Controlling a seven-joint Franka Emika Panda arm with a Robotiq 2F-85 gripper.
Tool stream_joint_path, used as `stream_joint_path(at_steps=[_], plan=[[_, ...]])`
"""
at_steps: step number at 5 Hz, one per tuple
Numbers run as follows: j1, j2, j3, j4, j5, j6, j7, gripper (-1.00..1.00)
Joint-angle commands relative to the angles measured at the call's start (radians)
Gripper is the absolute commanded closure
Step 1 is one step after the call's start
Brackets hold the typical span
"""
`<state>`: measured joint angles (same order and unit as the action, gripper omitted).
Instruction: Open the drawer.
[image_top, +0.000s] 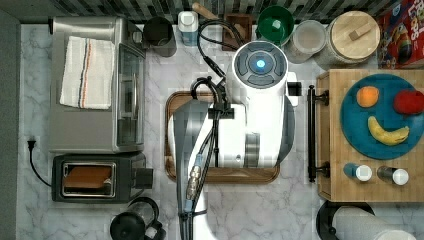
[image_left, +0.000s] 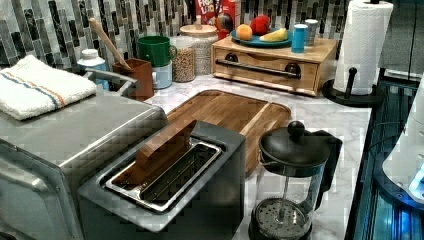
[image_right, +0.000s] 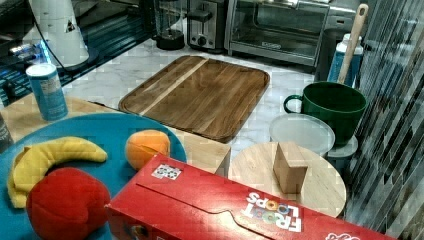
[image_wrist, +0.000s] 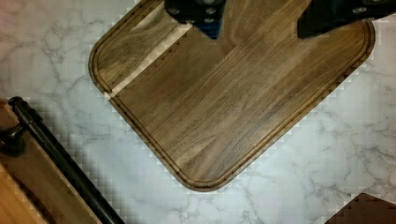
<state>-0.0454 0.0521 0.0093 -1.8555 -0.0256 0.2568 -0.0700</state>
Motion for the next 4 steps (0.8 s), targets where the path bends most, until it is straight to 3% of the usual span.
stream_joint_path(at_steps=[1,3,4], plan=[[0.001,0.0,0.002,0.0,0.0,0.002,-0.003,-1.0],[0.0,-0.01,0.002,-0.063,-0.02,0.105,-0.023,-1.0],[-0.036,-0.025,0.02,-0.114,-0.042,0.168,-0.109,-1.0]])
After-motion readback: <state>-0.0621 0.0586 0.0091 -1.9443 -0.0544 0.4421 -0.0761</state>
